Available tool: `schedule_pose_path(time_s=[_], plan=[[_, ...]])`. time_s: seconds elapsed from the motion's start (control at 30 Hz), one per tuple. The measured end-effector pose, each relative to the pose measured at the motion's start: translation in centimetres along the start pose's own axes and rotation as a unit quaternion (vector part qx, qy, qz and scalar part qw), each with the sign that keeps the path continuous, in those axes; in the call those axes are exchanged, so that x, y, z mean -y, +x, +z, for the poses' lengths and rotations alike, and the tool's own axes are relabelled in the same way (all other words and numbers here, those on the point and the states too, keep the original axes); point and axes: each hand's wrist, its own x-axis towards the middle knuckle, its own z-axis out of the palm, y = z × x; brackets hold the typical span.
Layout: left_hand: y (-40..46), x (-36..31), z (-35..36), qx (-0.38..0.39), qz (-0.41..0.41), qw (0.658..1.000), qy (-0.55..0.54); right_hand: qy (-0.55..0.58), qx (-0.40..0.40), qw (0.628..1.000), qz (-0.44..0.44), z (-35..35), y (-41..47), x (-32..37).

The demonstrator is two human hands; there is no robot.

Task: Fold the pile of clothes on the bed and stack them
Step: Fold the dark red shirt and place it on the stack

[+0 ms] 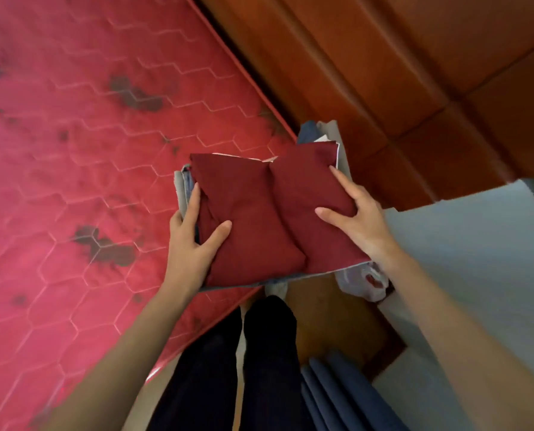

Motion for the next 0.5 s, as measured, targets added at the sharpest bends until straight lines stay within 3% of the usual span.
schedule_pose_path(time_s=[0.3, 0.5], plan=[[2.4, 7.6, 8.0, -0.138, -0.039, 0.990, -0.016, -0.082, 0.090, 0.989, -0.086, 2.8, 11.9, -6.6], [4.4, 16.0, 13.6, -0.139, -0.124, 0.982, 0.016, -0.130, 0.134, 0.982, 0.004, 6.2, 17.3, -14.4]])
